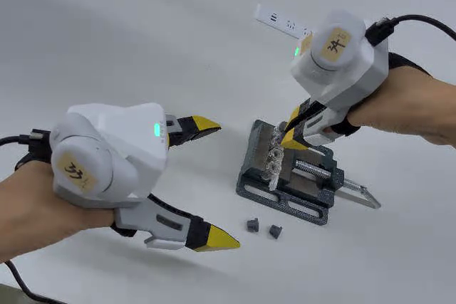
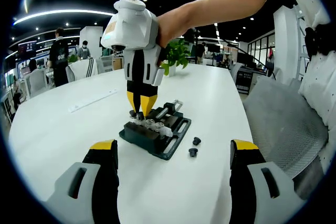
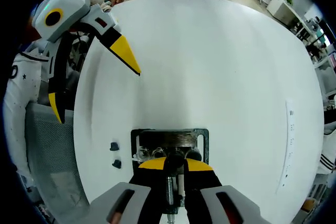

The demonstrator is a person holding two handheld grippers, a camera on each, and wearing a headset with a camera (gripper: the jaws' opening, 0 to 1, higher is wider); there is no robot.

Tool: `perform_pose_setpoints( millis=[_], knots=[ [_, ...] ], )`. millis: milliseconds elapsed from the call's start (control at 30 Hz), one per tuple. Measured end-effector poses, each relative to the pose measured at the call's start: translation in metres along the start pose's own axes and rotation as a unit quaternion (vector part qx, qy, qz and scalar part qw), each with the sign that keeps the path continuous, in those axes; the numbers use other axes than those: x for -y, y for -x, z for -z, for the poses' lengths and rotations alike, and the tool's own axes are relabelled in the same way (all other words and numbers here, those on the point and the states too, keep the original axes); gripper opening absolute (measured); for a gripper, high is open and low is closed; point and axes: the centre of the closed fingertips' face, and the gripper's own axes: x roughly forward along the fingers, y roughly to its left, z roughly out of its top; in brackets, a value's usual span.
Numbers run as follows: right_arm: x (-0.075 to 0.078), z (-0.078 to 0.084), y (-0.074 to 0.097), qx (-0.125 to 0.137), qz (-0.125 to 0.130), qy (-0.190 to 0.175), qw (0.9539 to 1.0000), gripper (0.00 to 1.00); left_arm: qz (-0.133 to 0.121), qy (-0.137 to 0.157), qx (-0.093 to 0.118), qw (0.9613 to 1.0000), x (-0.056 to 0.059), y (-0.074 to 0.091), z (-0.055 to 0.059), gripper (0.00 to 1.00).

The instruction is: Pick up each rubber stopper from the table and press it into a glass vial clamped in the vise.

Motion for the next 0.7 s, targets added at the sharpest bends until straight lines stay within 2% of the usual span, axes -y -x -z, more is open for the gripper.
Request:
perform_pose_setpoints(
  millis=[267, 367, 567, 700],
  knots=[
    [0.0, -0.002, 0.001, 0.008, 0.0, -0.004, 1.0, 0.1, 0.0, -0.001, 0.001, 1.0, -0.001, 0.001, 0.0, 0.87],
    [0.001, -0.005, 0.008, 0.018, 0.005, -0.006, 0.9998, 0.11, 0.001, -0.001, 0.0, 1.0, -0.002, 0.001, 0.001, 0.87],
    [0.003, -0.006, 0.019, 0.048, 0.004, -0.023, 0.9986, 0.07, 0.003, -0.003, -0.002, 1.0, -0.002, 0.001, 0.001, 0.87],
    [0.002, -0.001, 0.023, 0.056, 0.006, -0.03, 0.998, 0.04, 0.003, -0.003, -0.003, 1.0, -0.002, 0.001, 0.0, 0.87]
  ],
)
